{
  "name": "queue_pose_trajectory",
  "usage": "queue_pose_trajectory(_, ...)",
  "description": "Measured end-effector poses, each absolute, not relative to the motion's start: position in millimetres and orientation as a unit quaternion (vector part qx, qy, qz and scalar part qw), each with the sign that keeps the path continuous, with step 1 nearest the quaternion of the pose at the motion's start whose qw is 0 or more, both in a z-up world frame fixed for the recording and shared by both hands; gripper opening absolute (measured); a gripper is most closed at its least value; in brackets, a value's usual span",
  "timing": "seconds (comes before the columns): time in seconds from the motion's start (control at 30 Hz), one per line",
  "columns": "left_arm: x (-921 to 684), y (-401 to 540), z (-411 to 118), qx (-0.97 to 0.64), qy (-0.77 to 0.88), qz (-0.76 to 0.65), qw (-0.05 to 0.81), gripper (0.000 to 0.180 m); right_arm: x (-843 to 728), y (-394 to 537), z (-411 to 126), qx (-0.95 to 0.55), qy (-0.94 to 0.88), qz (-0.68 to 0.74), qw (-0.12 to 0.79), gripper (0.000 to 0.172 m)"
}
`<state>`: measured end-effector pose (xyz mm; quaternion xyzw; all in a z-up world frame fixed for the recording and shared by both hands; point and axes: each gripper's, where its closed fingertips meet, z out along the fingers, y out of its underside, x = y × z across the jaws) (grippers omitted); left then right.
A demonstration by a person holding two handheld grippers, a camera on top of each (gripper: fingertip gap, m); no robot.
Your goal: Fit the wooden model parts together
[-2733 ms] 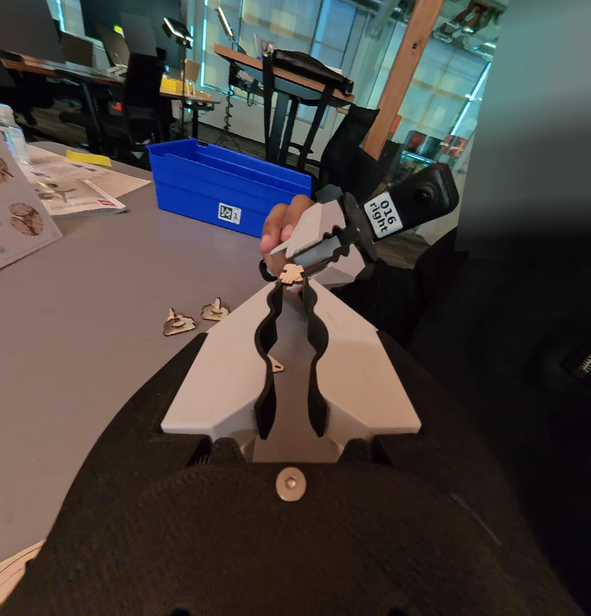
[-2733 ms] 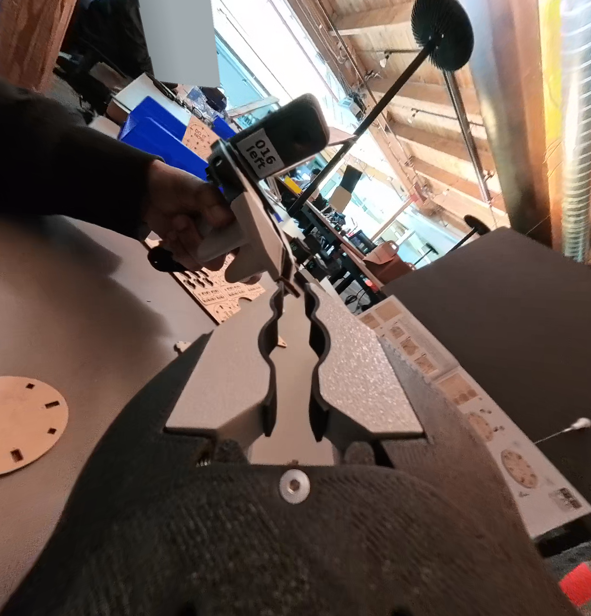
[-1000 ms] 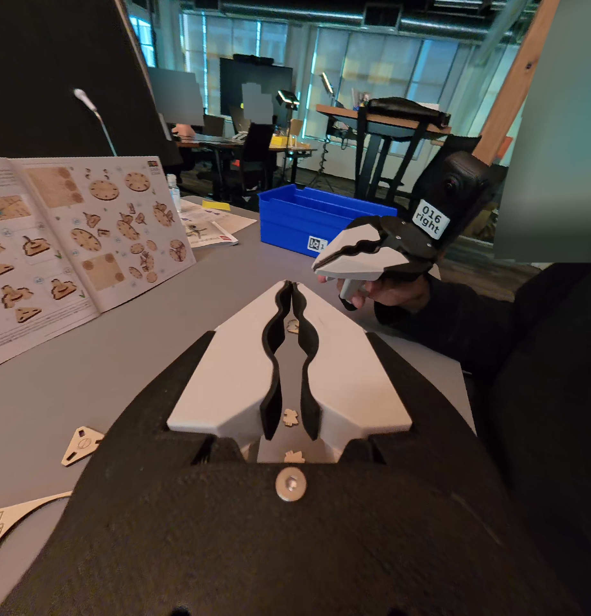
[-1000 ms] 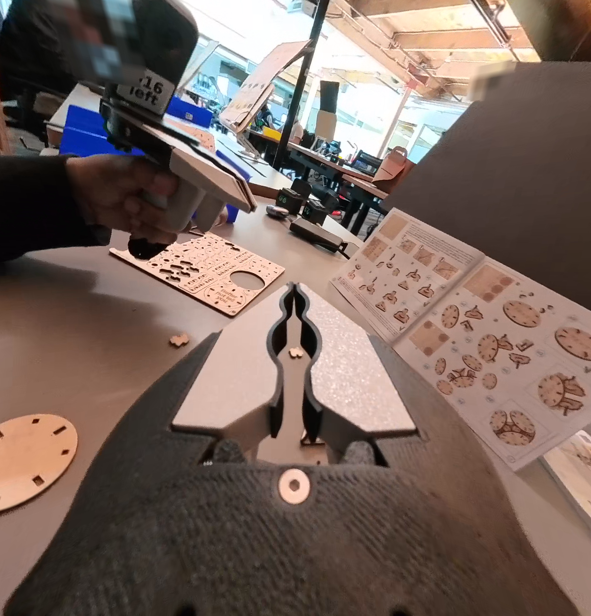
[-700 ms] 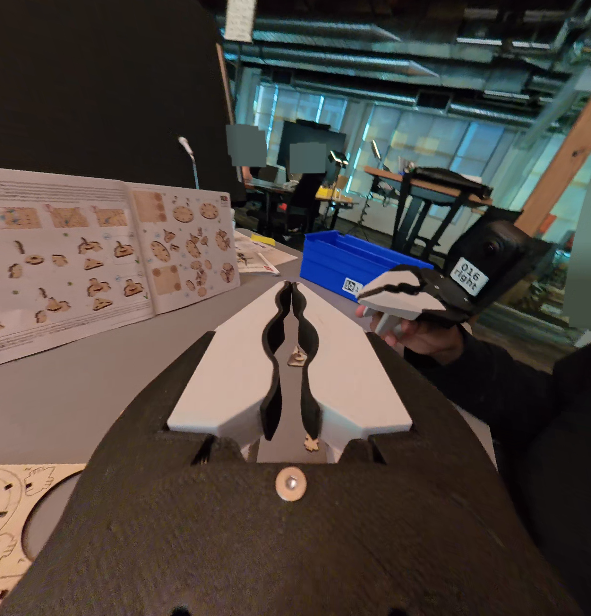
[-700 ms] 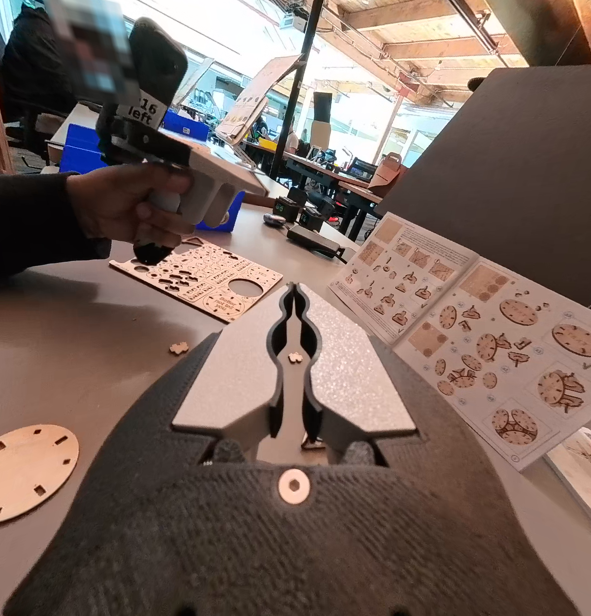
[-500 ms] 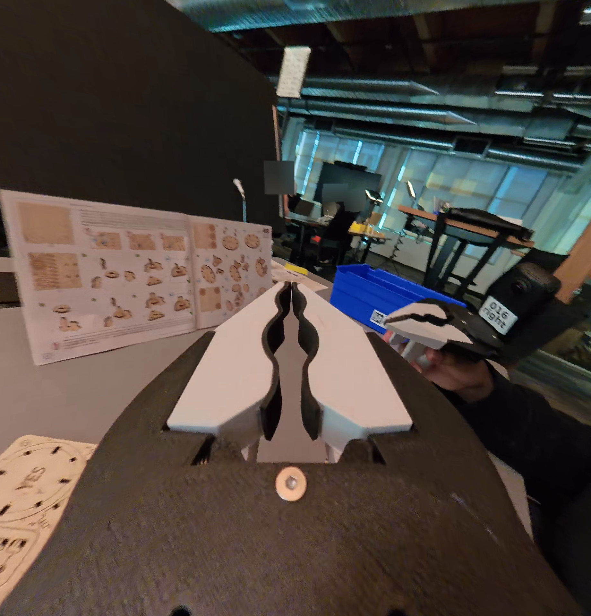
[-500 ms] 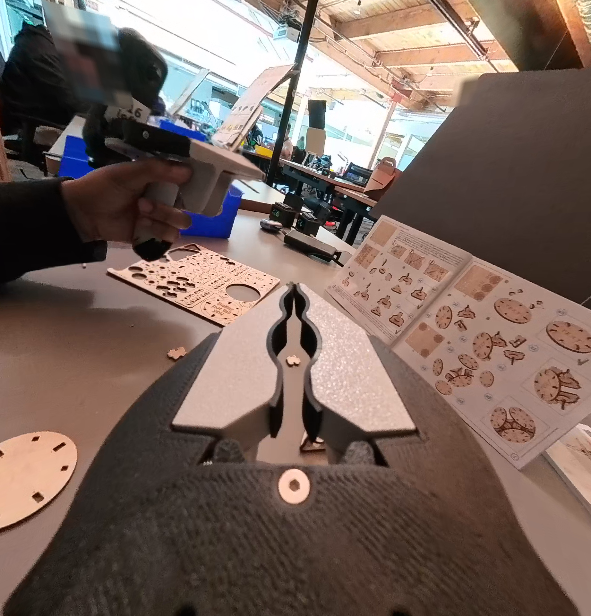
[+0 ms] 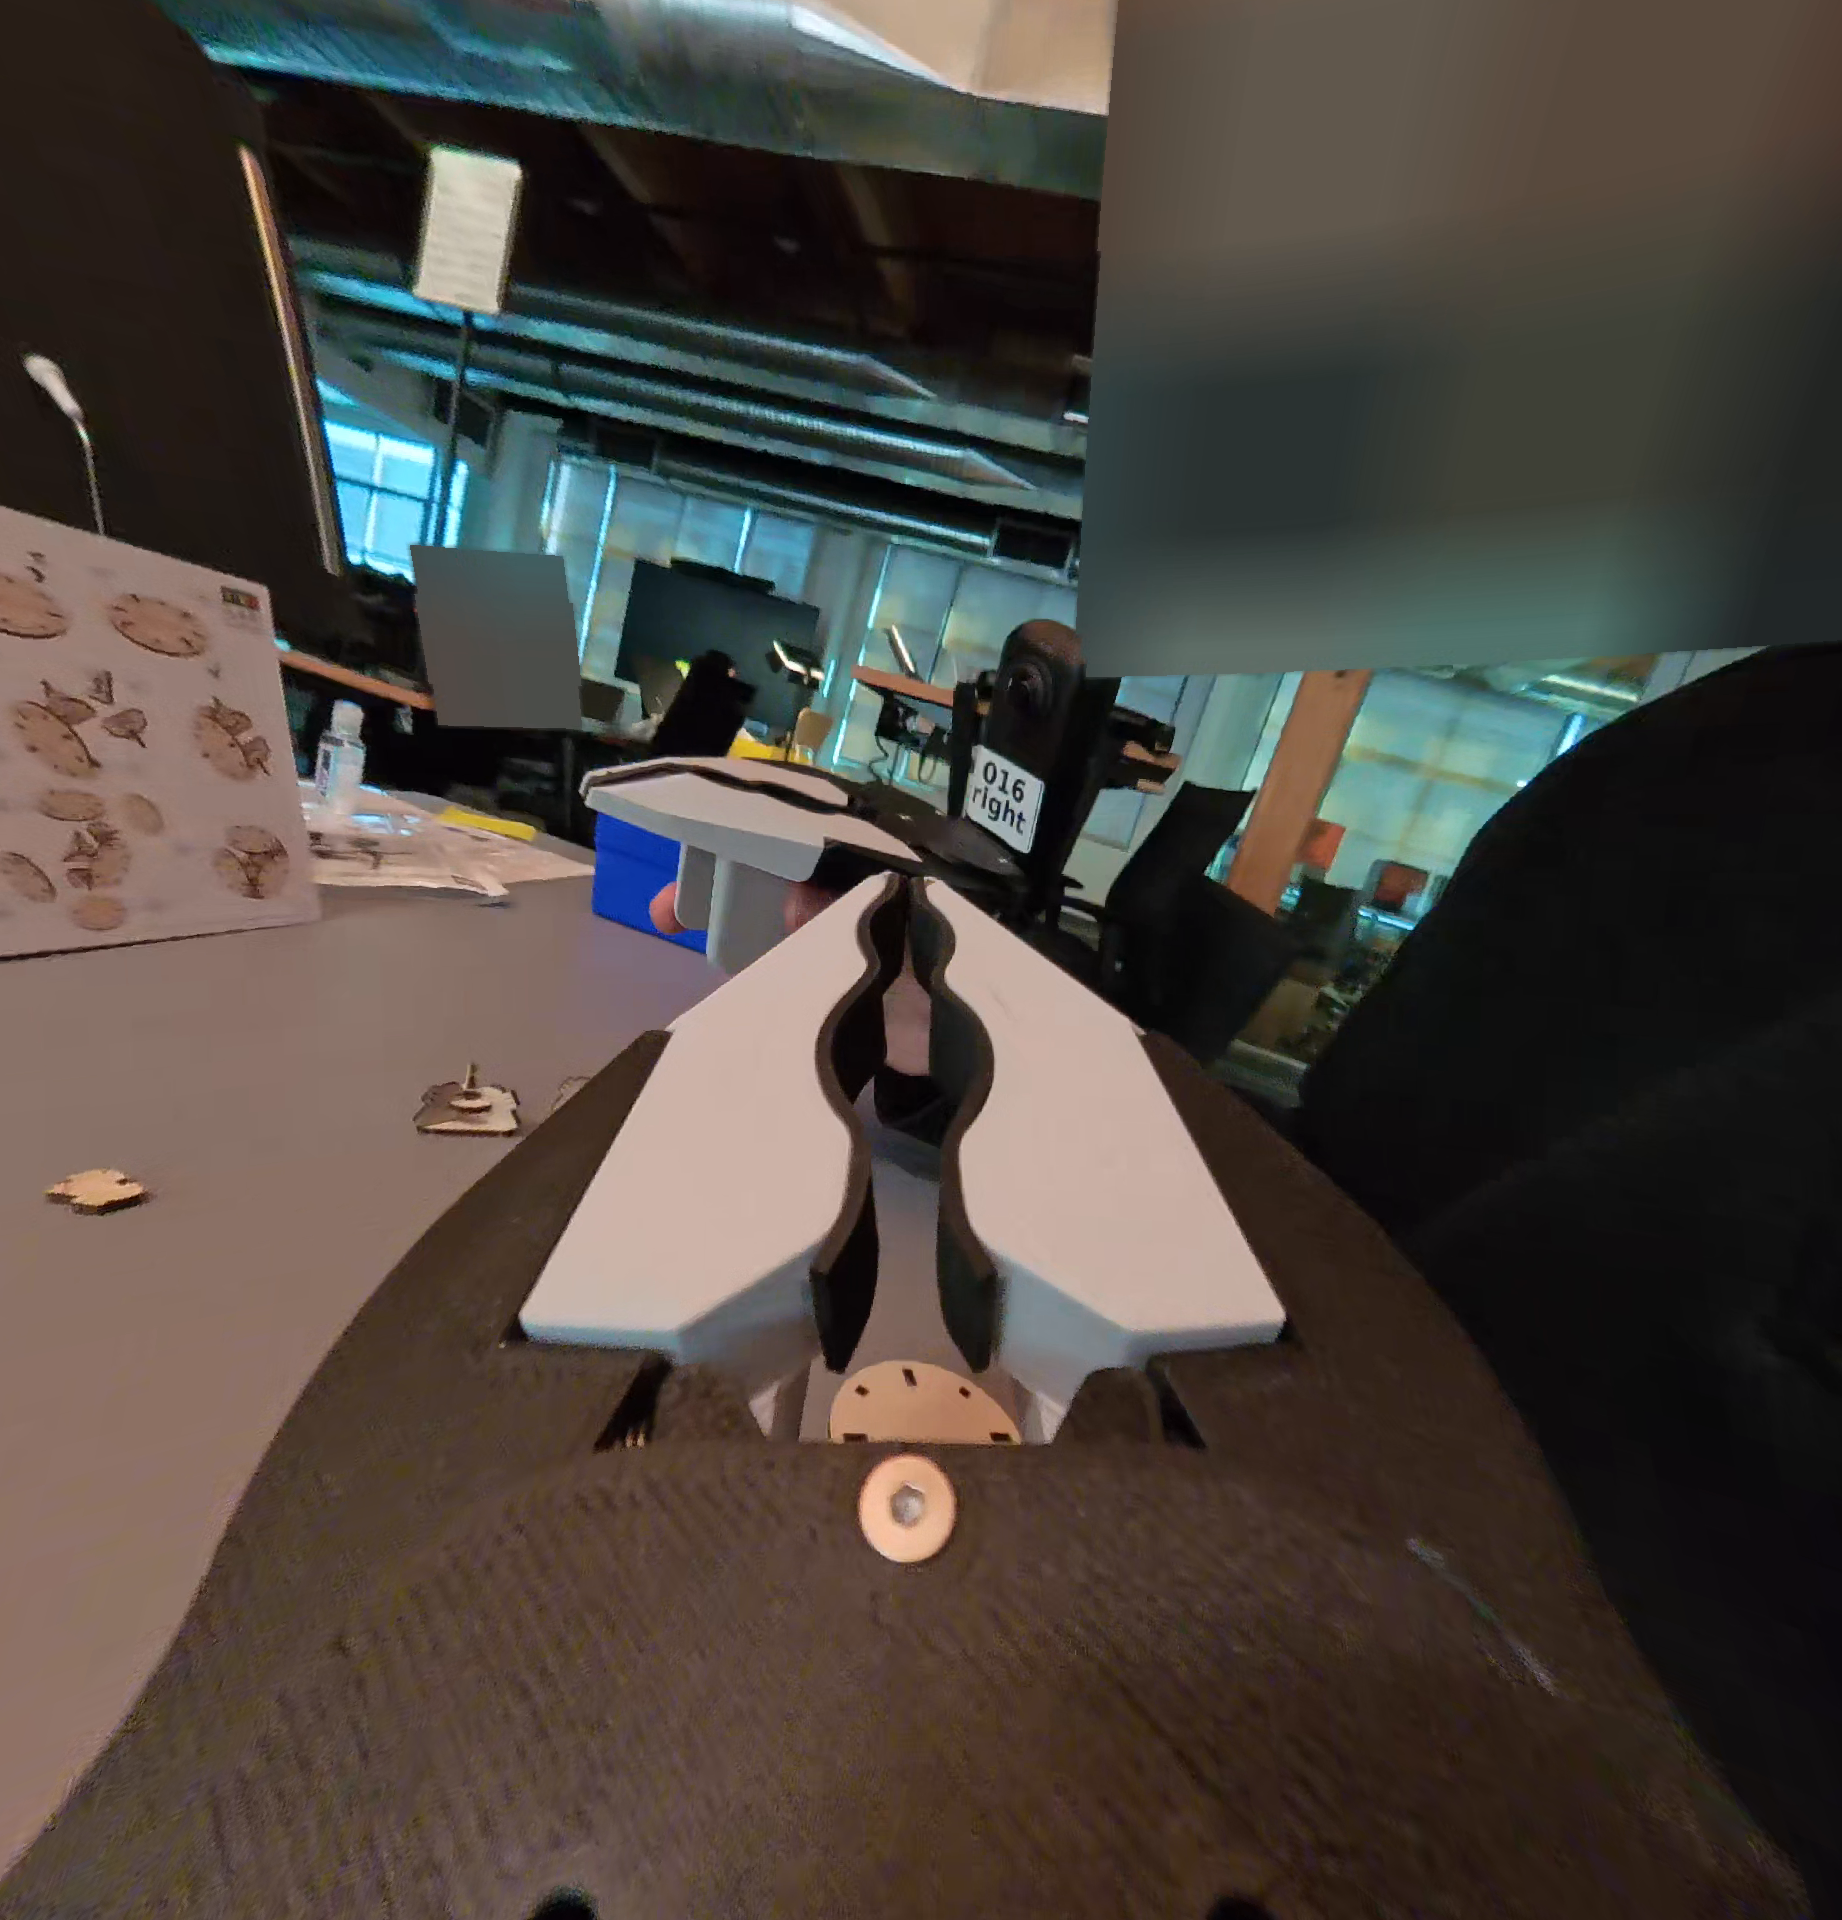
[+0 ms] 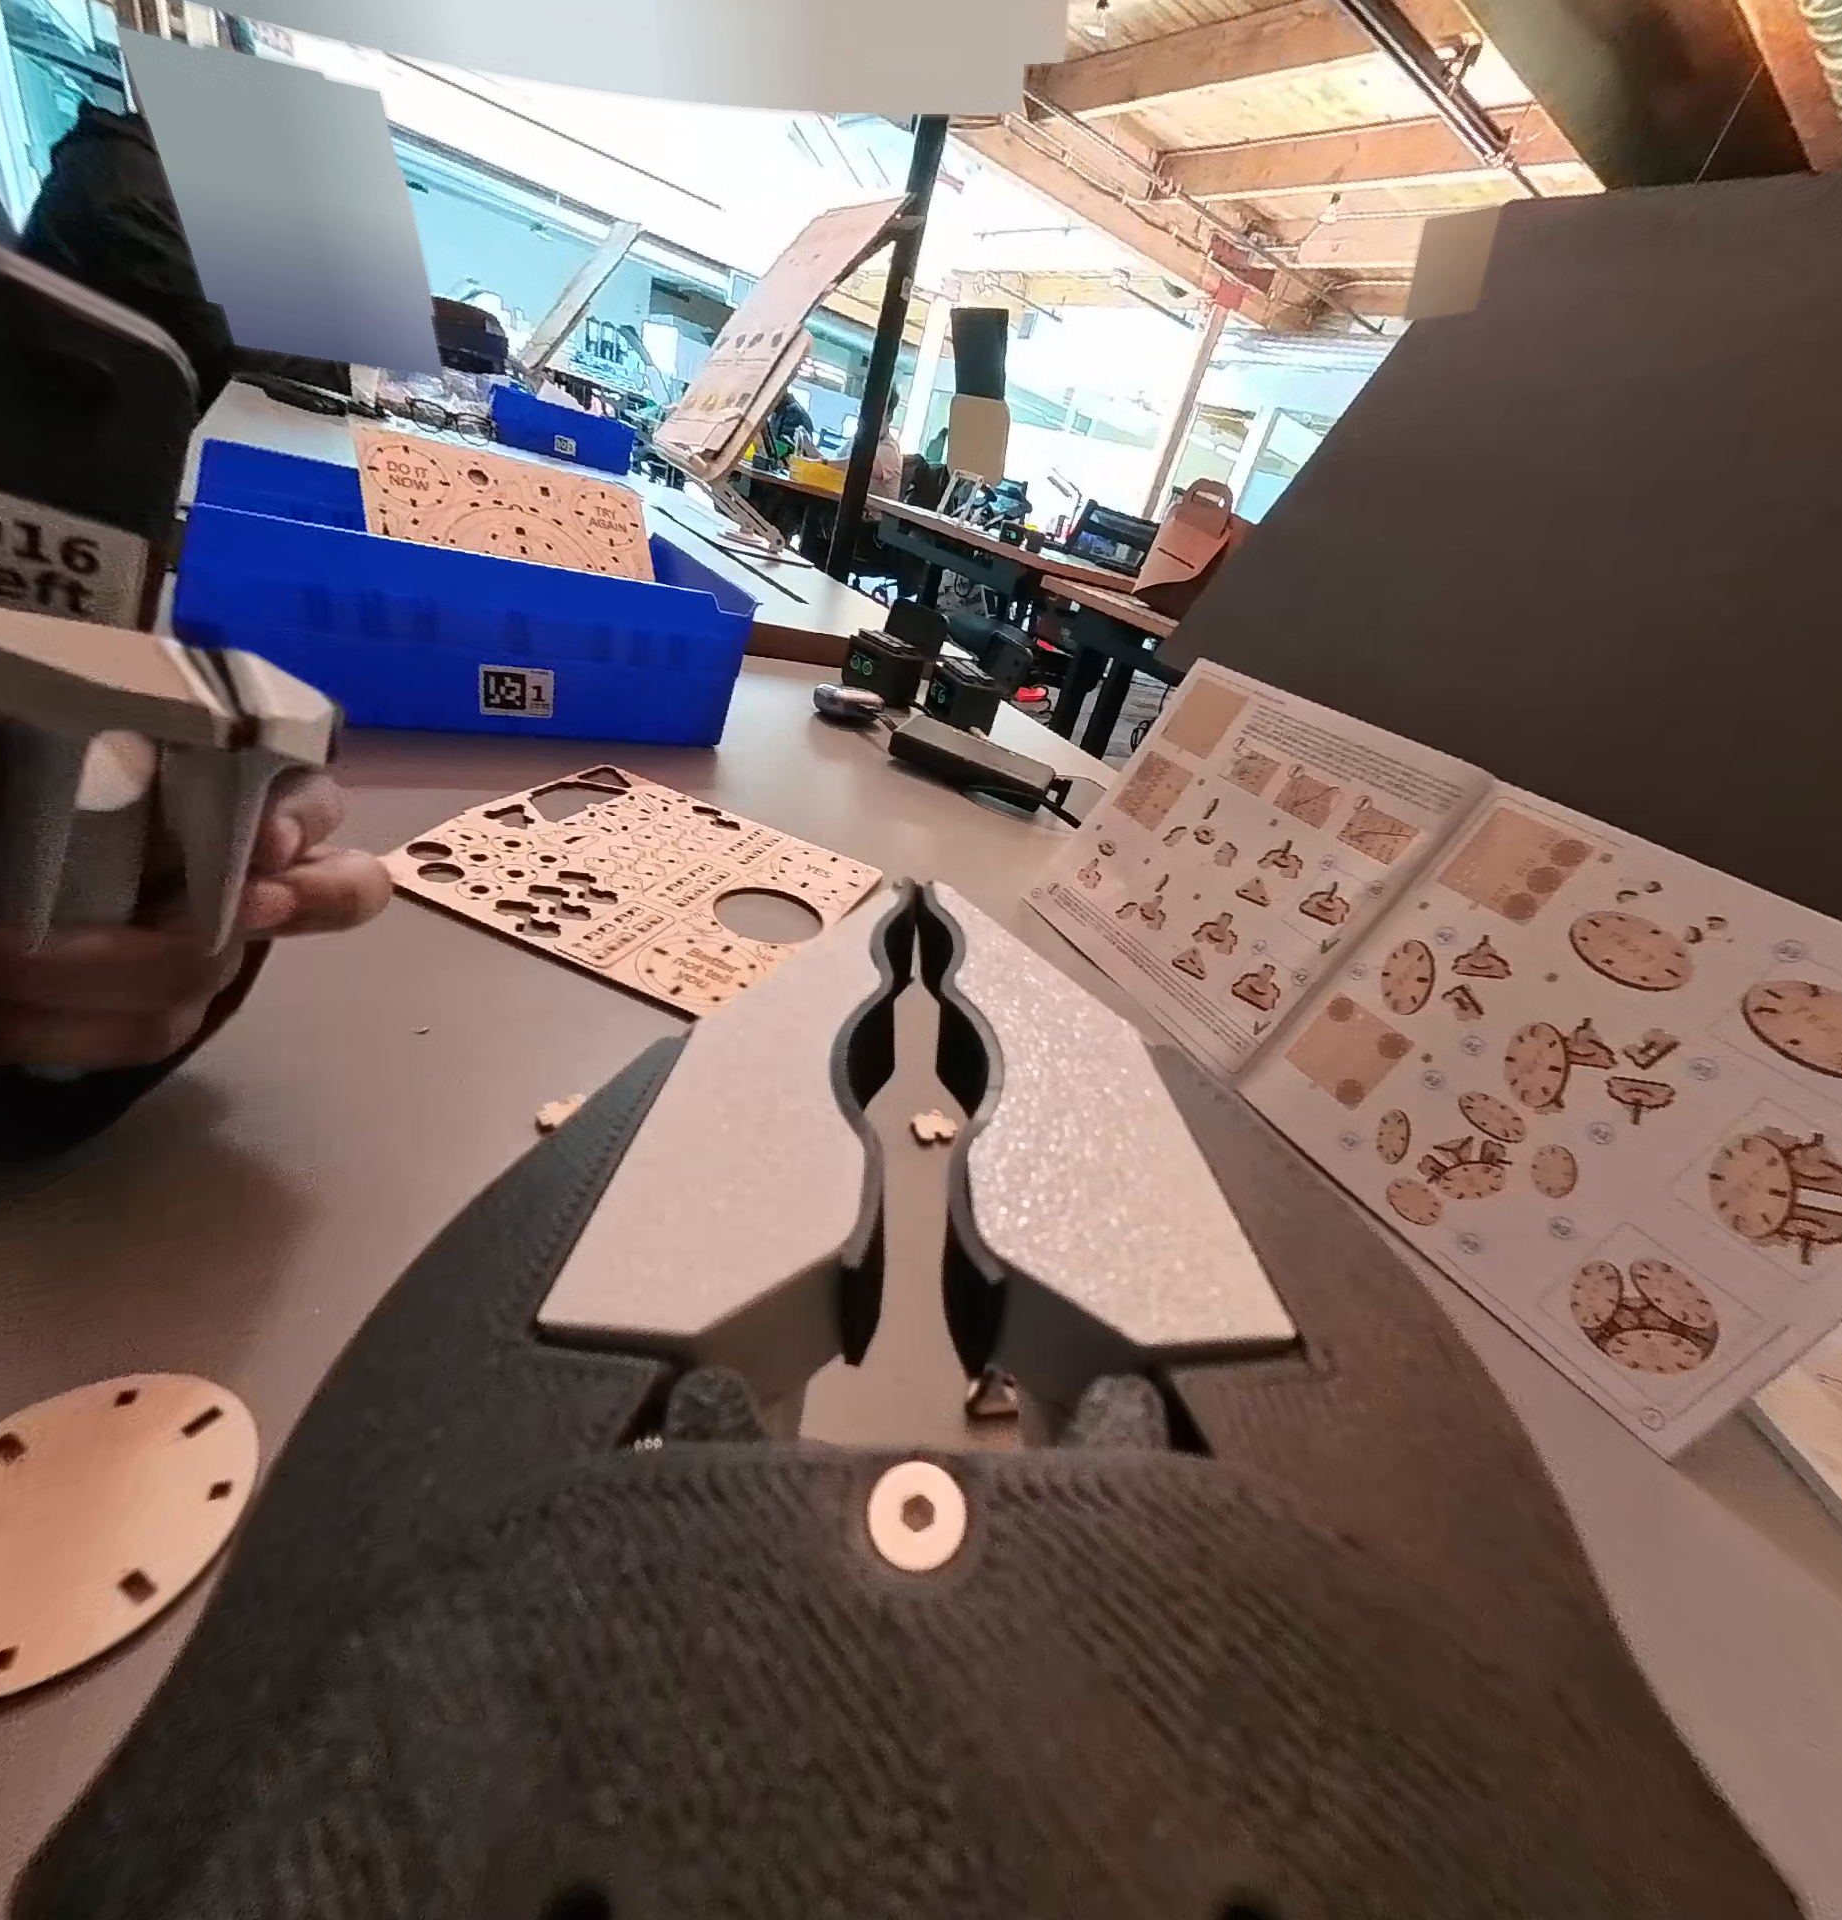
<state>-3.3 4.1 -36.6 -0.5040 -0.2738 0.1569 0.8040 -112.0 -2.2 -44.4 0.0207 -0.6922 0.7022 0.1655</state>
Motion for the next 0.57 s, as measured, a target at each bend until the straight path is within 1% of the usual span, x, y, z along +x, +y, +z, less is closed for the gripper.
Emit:
queue_pose_trajectory(0.07,0,0,-34,-0.488,-0.270,0.190,0.808,0.000,-112,-2,-44,0.016,-0.690,0.706,0.159,0.000)
queue_pose_trajectory(0.17,1,-3,-34,-0.498,-0.263,0.239,0.791,0.000,-112,-2,-41,-0.001,-0.682,0.719,0.136,0.000)
queue_pose_trajectory(0.3,0,6,-39,-0.517,-0.260,0.225,0.784,0.000,-112,0,-37,-0.020,-0.668,0.737,0.101,0.000)
queue_pose_trajectory(0.57,-3,0,-39,-0.504,-0.271,0.219,0.790,0.000,-116,9,-24,-0.051,-0.636,0.766,0.073,0.000)
